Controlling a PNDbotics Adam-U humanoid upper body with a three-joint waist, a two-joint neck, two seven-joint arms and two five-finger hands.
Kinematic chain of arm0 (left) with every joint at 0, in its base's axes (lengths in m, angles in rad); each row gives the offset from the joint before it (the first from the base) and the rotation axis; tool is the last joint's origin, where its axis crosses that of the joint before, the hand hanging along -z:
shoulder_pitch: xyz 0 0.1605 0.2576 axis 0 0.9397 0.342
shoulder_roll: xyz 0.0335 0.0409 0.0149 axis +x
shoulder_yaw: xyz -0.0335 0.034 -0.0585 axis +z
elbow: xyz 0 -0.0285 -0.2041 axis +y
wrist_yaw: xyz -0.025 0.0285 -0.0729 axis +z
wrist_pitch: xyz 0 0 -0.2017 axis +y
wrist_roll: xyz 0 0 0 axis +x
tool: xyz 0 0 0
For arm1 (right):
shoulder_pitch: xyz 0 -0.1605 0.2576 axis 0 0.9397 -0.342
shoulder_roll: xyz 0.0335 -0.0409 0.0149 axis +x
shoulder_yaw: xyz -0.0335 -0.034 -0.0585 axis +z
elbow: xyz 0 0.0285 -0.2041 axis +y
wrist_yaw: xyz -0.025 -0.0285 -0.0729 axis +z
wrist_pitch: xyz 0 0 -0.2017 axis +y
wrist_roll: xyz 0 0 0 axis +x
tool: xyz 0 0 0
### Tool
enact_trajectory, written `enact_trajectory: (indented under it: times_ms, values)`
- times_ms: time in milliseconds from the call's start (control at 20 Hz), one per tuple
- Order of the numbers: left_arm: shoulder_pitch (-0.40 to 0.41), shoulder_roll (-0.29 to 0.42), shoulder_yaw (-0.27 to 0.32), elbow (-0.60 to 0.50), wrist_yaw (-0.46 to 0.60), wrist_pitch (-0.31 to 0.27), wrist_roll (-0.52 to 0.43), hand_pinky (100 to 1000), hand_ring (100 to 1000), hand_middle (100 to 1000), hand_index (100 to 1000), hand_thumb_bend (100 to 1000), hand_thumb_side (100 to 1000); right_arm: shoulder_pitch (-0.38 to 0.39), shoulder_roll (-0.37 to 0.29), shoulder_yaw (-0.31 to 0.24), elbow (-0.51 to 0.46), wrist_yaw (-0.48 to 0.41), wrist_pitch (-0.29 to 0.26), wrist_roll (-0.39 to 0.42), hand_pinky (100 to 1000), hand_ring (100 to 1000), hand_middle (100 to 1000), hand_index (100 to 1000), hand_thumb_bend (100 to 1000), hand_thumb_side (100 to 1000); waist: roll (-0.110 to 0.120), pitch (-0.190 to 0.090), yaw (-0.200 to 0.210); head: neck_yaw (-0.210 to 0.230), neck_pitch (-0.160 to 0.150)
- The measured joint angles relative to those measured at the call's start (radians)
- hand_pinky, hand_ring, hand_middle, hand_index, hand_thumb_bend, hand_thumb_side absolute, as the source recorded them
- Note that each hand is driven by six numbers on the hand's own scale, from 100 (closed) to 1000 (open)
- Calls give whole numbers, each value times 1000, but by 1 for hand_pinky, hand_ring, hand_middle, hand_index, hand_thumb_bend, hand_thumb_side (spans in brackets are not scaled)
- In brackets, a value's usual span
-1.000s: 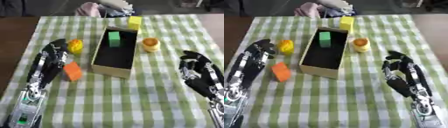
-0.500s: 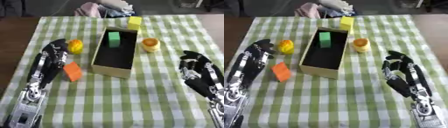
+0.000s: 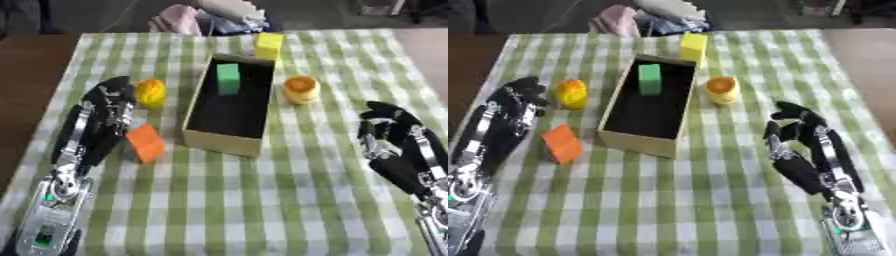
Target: Pick up objects on the table and place them in the box.
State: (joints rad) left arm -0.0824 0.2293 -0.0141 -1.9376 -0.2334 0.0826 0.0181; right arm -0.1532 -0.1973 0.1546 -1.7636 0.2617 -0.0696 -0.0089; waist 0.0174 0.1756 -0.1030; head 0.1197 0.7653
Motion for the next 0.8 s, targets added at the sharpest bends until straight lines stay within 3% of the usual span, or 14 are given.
enact_trajectory:
  times_ms: [350,800]
  values:
    - [-1,177,9,-39,-93,-3,-128,711,736,765,872,191,557,3,-1,0,0,0,0,0,596,561,677,830,100,419,0,-4,-2,-4,0]
    - [19,451,-46,-42,-201,47,-385,736,751,785,887,360,533,4,-11,0,0,0,0,0,597,561,677,831,100,420,1,-16,-7,-15,0]
